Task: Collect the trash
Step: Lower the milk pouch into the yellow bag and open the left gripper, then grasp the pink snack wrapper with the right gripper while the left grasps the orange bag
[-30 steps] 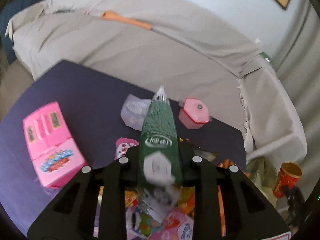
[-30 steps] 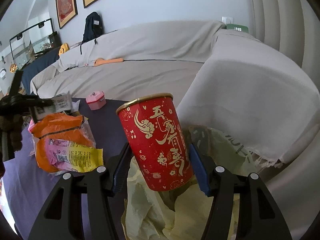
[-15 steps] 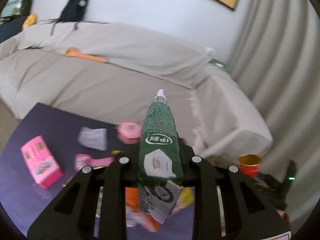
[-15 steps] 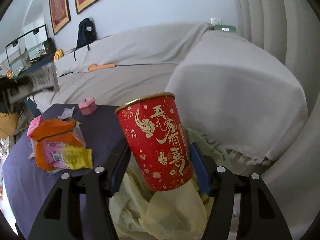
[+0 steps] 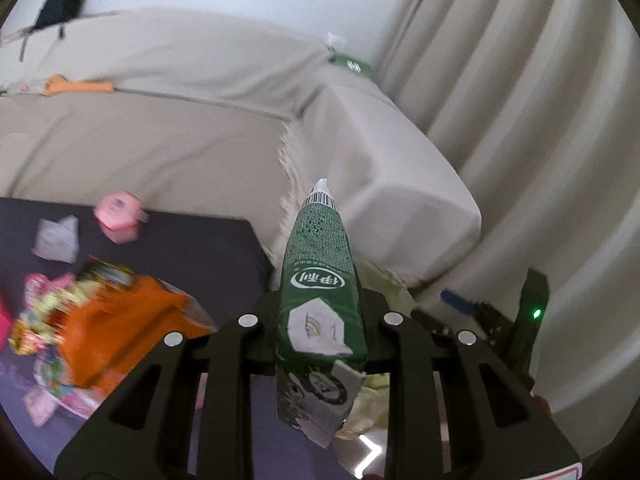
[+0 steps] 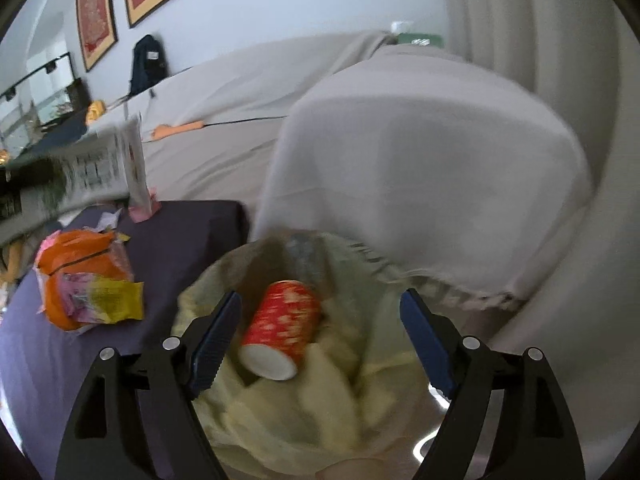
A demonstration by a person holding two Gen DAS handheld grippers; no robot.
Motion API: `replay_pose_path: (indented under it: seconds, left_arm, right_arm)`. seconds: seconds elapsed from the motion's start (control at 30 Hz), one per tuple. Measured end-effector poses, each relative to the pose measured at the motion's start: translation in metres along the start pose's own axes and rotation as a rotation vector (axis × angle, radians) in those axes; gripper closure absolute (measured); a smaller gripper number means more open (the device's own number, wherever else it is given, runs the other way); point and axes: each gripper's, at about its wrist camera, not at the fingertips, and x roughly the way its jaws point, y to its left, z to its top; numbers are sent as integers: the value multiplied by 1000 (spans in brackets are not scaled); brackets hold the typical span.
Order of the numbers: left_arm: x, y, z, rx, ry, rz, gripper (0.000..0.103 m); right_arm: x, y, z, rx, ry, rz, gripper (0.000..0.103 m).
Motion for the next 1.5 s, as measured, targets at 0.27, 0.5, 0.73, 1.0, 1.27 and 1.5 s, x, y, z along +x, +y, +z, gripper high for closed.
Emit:
replay_pose_path:
  seconds: [0.27, 0.5, 0.73, 1.0, 1.27, 1.5]
  left_arm:
    - [89, -49, -26, 80, 195, -32, 80]
    - [186, -61, -50, 85, 363, 28, 80]
    - [227, -64, -63, 125, 377, 58, 79]
    - [172, -58, -48, 93, 249, 37, 48]
    - [71, -42, -39, 114, 60, 189, 46]
    - [-13, 1, -42, 118, -83, 359, 40]
  right_arm:
    - [-22, -53, 1, 60, -60, -56, 25]
    - [-21, -80, -2, 100, -75, -48, 25]
    - [-5, -91, -6, 115, -50, -46, 25]
    - [2, -87, -15, 134, -40, -46, 25]
    - [-3, -58, -15, 127, -63, 41, 25]
    - [-3, 0, -5, 12, -37, 61, 25]
